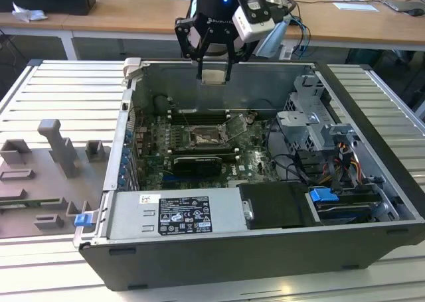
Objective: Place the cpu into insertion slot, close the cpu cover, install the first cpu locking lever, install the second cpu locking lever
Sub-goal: 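Place the cpu into insertion slot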
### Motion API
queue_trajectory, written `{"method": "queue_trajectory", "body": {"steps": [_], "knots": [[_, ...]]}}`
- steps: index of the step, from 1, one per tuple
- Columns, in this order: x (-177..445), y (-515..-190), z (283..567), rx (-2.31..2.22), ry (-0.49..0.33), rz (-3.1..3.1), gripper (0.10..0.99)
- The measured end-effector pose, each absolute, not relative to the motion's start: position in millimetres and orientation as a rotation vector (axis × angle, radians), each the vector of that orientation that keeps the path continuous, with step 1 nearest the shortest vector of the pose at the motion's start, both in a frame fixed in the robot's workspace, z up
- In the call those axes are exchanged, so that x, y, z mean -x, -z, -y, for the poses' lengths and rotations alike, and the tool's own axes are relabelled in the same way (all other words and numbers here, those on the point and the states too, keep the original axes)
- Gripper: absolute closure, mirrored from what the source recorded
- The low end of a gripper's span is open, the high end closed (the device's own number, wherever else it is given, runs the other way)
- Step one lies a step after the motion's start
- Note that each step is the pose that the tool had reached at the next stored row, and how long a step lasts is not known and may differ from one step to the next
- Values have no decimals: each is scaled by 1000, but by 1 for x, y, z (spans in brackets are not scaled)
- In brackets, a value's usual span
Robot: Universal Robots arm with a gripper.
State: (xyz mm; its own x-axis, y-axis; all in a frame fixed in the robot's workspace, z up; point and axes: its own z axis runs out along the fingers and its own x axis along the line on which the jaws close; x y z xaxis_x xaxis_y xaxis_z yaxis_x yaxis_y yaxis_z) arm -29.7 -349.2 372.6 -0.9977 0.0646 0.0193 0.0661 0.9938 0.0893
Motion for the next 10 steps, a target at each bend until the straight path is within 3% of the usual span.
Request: {"method": "queue_trajectory", "body": {"steps": [10], "knots": [[30, -373, 349, 146, 141, 3120, 549]]}}
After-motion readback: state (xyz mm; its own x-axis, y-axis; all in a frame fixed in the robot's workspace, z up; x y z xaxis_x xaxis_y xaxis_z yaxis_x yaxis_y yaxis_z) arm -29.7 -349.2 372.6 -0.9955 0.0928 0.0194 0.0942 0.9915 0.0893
